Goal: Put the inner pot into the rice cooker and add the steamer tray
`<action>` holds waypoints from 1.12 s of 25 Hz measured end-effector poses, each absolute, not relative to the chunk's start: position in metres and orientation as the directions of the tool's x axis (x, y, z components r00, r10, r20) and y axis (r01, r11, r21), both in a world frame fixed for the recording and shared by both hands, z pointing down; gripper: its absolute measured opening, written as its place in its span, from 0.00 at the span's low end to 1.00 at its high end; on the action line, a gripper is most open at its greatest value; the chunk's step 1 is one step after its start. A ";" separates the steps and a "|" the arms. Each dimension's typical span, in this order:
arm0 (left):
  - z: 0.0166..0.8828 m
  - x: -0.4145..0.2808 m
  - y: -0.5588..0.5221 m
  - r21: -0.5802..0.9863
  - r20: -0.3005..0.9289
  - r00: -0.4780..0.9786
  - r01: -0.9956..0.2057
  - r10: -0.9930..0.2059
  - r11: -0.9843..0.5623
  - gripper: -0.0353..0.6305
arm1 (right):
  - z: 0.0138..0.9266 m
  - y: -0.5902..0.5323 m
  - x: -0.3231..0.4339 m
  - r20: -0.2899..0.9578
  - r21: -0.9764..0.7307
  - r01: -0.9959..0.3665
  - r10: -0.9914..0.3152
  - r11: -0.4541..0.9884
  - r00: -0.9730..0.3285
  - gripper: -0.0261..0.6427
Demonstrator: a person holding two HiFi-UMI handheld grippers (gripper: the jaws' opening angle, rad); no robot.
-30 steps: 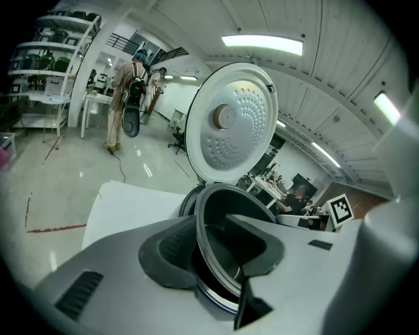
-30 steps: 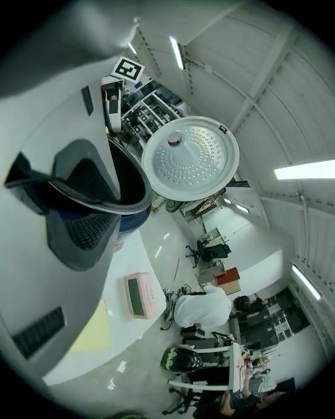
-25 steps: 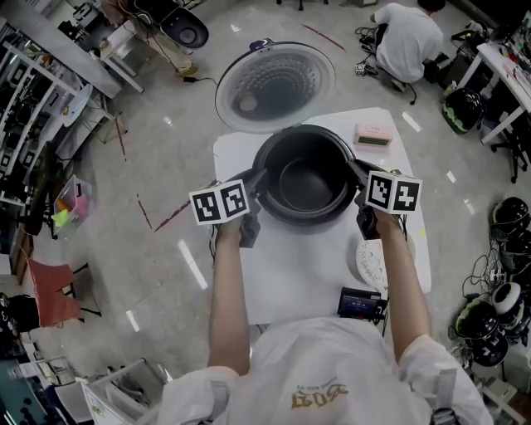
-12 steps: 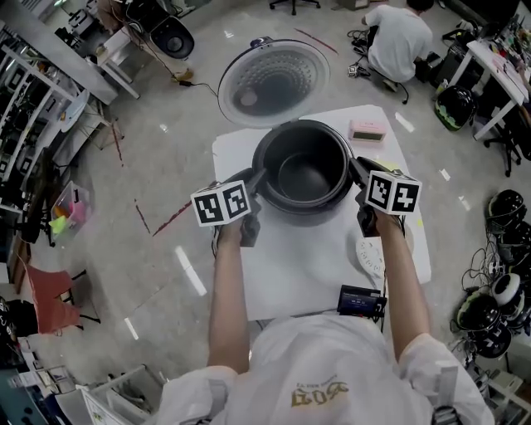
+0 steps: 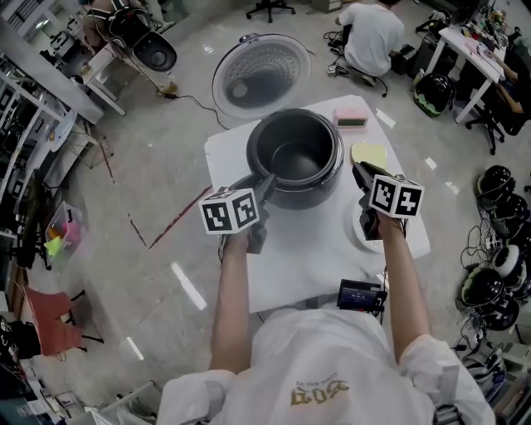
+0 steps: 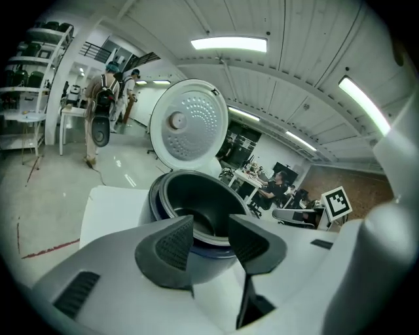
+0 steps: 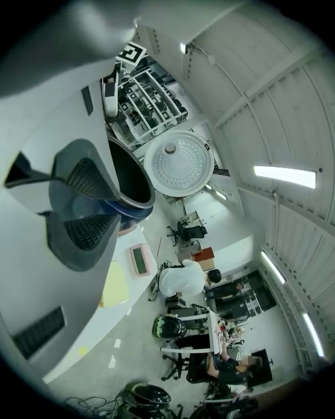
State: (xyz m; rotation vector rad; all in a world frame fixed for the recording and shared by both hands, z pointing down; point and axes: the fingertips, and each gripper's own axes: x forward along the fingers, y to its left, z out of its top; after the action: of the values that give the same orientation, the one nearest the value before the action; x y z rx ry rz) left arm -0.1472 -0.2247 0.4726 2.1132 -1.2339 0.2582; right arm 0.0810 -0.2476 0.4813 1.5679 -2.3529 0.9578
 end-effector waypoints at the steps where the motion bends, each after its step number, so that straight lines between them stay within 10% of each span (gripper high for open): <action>1: 0.474 -0.144 -0.217 0.451 0.476 0.547 -0.824 -0.689 -0.343 0.33 | 0.482 -0.237 0.083 0.461 -0.418 -0.878 -0.778 0.234 -0.427 0.16; 28: 0.580 0.052 -0.139 0.496 0.626 0.664 -0.744 -0.409 -0.448 0.33 | 0.588 -0.137 0.249 0.619 -0.394 -0.917 -0.722 0.054 -0.309 0.16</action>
State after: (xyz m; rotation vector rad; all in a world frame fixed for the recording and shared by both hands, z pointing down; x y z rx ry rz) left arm 0.0519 -0.1393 0.5801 2.0916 -0.8890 0.5422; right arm 0.2490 -0.1372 0.5876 1.6676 -2.0775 1.1031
